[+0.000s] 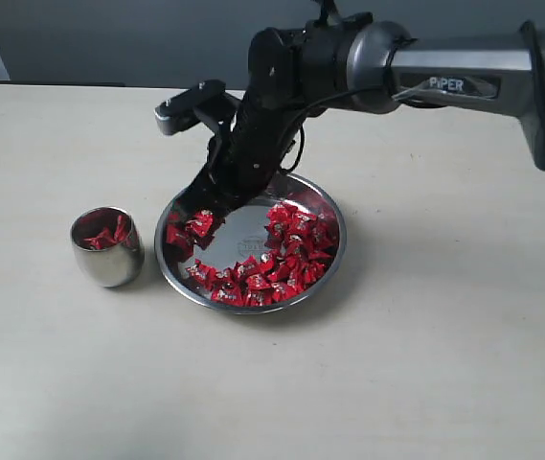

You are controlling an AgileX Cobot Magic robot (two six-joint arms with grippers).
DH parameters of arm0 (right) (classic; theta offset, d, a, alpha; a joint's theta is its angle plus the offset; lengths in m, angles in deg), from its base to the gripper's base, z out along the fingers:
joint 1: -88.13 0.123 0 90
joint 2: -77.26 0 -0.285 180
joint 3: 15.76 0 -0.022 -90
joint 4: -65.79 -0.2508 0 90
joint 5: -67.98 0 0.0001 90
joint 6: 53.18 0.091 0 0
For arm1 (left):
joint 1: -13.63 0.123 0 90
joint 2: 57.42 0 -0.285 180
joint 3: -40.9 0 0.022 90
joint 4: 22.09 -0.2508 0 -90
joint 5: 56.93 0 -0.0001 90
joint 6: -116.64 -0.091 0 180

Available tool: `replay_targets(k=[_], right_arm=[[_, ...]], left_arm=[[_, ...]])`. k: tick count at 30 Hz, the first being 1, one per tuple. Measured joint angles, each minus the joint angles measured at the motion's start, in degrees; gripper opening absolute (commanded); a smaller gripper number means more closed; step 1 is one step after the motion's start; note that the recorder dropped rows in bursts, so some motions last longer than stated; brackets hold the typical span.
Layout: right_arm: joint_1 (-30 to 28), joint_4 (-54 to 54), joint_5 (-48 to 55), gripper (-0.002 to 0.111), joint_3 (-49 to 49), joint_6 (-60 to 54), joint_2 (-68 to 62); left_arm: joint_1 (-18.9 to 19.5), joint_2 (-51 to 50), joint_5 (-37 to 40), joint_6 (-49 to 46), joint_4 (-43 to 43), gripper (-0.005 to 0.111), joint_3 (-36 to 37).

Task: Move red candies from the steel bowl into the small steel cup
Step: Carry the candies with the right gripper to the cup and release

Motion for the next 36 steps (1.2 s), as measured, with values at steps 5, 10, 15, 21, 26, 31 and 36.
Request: replay_targets(k=[5, 10, 15, 21, 26, 31, 36], right_arm=[[0.1, -11.2, -1.4, -0.001, 0.0, -5.6, 2.8], [1.5, -23.3, -2.6, -0.001, 0.0, -15.0, 3.0], [4.3, -27.0, -6.0, -0.001, 0.0, -18.5, 3.0], [6.2, -27.2, -8.3, -0.001, 0.0, -19.6, 3.0], [6.4, -27.5, -9.1, 0.005, 0.0, -19.7, 1.3], [6.4, -27.5, -8.9, 0.029, 0.0, -19.7, -0.7], [6.4, -27.5, -8.8, 0.034, 0.0, -19.7, -1.2]], left_arm=[[0.0, 0.0, 0.0, 0.0, 0.0, 0.000, 0.0], [0.0, 0.0, 0.0, 0.0, 0.0, 0.000, 0.0], [0.0, 0.0, 0.0, 0.0, 0.0, 0.000, 0.0], [0.0, 0.0, 0.0, 0.0, 0.0, 0.000, 0.0], [0.0, 0.0, 0.0, 0.0, 0.0, 0.000, 0.0], [0.0, 0.0, 0.0, 0.0, 0.0, 0.000, 0.0], [0.0, 0.0, 0.0, 0.0, 0.0, 0.000, 0.0]])
